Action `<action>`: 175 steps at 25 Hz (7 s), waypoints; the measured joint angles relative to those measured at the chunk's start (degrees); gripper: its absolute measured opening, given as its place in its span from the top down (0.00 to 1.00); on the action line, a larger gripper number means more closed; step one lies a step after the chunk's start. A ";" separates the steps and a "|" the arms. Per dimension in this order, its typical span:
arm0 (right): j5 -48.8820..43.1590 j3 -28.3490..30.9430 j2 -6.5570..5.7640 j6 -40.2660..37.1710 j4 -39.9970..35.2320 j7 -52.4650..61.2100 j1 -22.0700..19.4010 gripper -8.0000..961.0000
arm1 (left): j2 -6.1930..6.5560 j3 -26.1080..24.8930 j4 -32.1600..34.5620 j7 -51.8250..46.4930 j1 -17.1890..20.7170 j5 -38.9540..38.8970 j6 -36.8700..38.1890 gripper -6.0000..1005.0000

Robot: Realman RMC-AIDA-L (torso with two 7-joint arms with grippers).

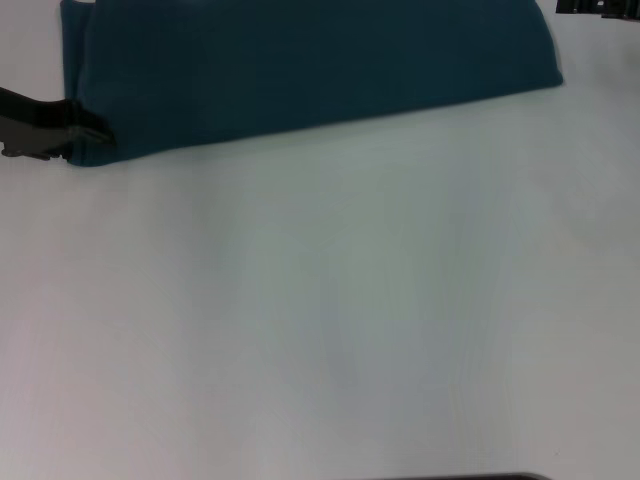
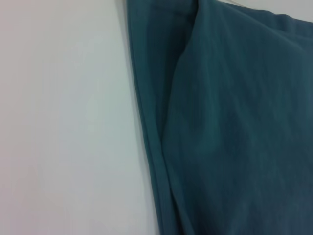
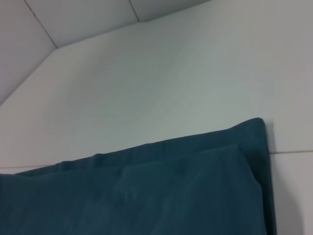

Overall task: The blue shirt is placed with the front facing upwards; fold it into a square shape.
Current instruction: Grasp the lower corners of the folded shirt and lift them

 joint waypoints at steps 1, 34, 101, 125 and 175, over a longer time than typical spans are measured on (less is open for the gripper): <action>0.00 0.00 0.01 0.01 0.00 0.00 0.00 0.03 | 0.00 0.01 -0.02 0.00 0.01 0.01 -0.08 0.48; 0.00 0.17 -0.09 -0.14 0.00 -0.04 0.00 0.03 | 0.06 0.02 0.20 0.00 0.34 0.95 -1.88 0.99; -14.49 -2.06 2.85 13.54 8.25 9.96 7.60 0.03 | -0.63 0.11 -0.39 2.26 2.00 1.35 -3.39 0.99; -14.50 -3.97 4.41 19.35 10.41 9.90 8.52 0.15 | -0.58 0.09 -0.71 2.19 1.40 1.51 -3.26 0.99; -14.93 -7.91 5.28 24.01 12.05 10.45 9.01 0.64 | -0.76 -0.03 -1.52 2.17 1.42 1.11 -2.87 0.99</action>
